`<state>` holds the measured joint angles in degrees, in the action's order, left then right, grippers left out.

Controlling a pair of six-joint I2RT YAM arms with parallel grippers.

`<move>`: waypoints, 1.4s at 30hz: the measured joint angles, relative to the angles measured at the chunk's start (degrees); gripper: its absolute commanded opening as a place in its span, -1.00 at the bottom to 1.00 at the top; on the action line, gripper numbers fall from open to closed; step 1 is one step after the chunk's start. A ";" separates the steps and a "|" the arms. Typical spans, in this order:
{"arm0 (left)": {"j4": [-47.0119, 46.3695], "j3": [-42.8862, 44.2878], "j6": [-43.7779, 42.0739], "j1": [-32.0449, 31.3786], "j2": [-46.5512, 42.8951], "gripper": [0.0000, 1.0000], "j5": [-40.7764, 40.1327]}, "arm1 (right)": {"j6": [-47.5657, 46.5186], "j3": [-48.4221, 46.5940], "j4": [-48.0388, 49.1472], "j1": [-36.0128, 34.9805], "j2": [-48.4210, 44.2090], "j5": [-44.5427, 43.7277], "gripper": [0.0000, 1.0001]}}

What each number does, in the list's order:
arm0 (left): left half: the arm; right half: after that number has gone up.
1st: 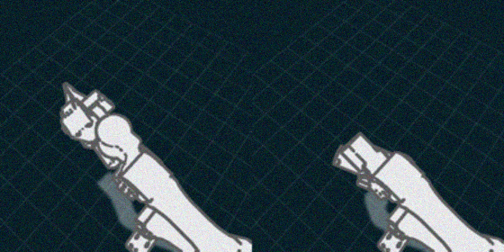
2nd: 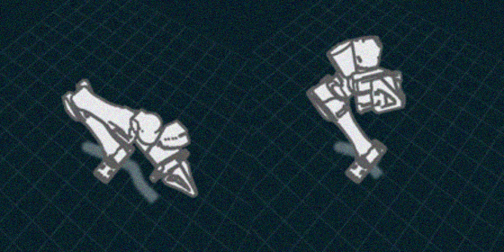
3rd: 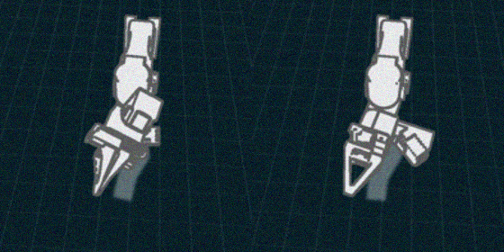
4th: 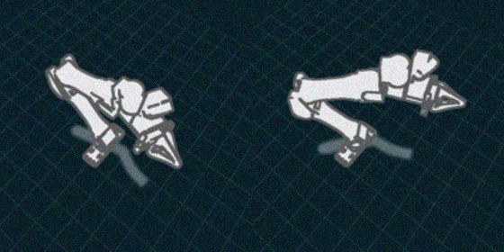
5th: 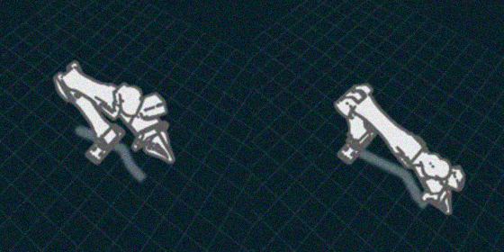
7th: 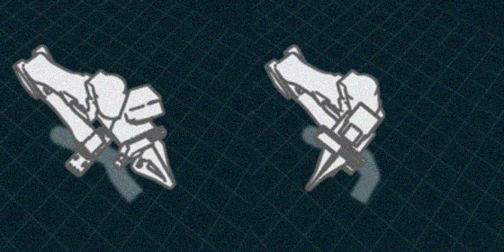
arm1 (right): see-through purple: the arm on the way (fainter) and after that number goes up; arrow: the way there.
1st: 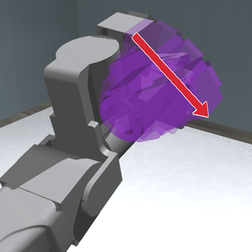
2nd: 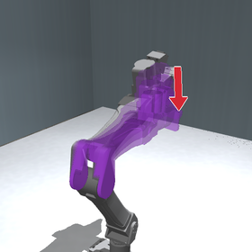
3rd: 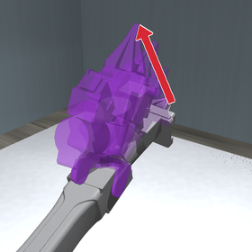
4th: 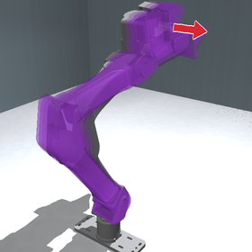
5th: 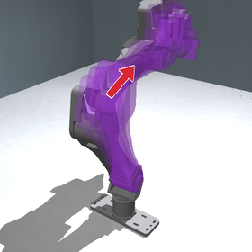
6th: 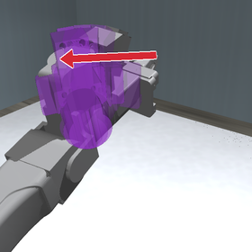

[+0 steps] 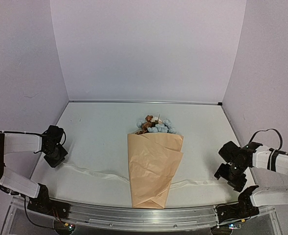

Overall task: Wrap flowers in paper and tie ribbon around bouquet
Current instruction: Pick up the left side of the ribbon at the corner of the board, then pick up the right side of the ribbon from the corner of the board.

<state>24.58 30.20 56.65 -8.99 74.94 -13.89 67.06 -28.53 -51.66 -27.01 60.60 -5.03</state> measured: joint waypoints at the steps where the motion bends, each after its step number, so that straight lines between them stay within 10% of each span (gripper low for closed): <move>1: -0.19 0.06 -0.53 0.00 -0.24 -1.00 0.18 | 1.05 0.00 0.59 0.08 0.90 0.50 0.72; 24: -2.63 1.36 -6.24 0.00 -3.32 -1.00 1.82 | 21.47 -3.69 10.50 -3.33 15.08 1.29 0.30; 35: -2.78 1.73 -7.40 0.00 -3.32 -1.00 1.94 | 22.26 -3.56 10.78 -3.20 15.82 -2.00 -0.99; 42: -4.12 3.15 -7.90 0.00 -2.24 -1.00 3.31 | 14.91 -6.67 12.81 -0.51 19.58 -2.33 -1.00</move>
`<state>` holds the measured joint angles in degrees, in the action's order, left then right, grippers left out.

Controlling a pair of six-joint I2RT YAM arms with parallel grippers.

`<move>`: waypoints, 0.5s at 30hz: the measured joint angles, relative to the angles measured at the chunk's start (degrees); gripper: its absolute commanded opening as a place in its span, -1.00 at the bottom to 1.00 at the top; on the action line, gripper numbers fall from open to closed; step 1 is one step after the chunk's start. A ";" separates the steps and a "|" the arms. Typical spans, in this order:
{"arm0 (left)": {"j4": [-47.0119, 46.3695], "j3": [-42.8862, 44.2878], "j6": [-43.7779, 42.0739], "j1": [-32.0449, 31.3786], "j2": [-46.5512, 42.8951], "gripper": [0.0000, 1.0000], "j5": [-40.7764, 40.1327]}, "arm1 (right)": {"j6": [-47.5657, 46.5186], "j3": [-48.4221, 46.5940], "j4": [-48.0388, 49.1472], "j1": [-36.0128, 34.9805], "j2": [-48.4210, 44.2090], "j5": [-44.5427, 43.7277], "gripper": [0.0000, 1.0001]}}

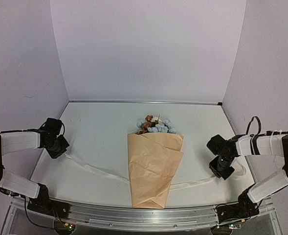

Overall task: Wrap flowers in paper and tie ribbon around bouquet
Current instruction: Pick up the right side of the ribbon from the corner of the board, then place the left side of the ribbon on the folded bouquet.

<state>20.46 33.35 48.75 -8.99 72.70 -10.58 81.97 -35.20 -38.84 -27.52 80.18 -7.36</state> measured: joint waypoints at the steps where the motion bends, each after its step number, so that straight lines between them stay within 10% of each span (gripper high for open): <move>1: -0.25 0.61 -0.08 0.00 0.42 -0.99 0.10 | -1.17 -0.20 0.28 0.39 0.15 -0.05 -1.00; 15: -4.64 10.36 -0.55 0.00 10.02 -1.00 1.75 | -16.50 -12.04 -0.92 7.73 1.35 -0.60 -1.00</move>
<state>15.83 43.70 48.19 -8.99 82.72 -8.83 65.46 -47.25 -39.76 -19.79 81.52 -7.96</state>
